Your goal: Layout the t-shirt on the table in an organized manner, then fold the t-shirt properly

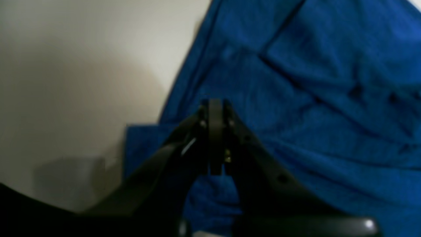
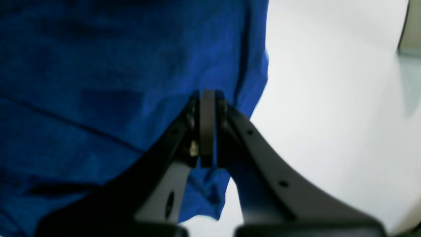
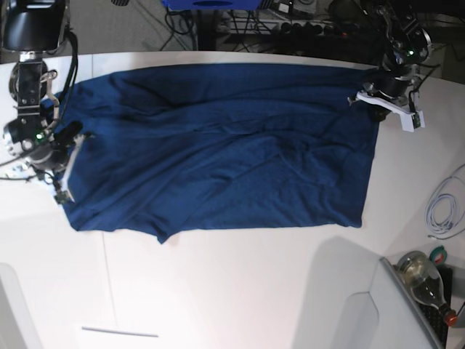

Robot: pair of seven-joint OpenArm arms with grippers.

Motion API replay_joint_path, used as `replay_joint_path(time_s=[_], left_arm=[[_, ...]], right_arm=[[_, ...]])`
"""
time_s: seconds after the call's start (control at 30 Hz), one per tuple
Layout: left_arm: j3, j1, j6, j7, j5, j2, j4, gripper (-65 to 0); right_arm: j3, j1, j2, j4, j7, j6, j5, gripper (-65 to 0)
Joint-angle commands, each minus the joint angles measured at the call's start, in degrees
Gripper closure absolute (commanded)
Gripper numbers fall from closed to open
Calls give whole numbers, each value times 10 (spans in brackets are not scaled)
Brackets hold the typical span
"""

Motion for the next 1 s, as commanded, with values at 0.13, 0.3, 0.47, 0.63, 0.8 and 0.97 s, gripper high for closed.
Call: replay_joint_path(time_s=[0.13, 0.3, 0.47, 0.63, 0.8, 0.97], left_arm=[[-1, -17, -2, -14, 37, -25, -49, 0], [-1, -15, -2, -14, 45, -32, -59, 0], [-1, -14, -2, -14, 45, -38, -68, 0], [-1, -3, -2, -14, 46, -39, -80, 0], [-1, 8, -2, -15, 46, -39, -80, 0], [-1, 16, -2, -15, 42, -39, -75, 0]], right_arm=[[30, -2, 4, -49, 9, -5, -2, -2], [30, -35, 4, -50, 9, -5, -2, -2], [30, -69, 3, -50, 10, -5, -2, -2], [55, -98, 3, -49, 11, -5, -2, -2], [82, -124, 3, -19, 21, -5, -2, -2], [82, -142, 3, 0, 22, -5, -2, -2]])
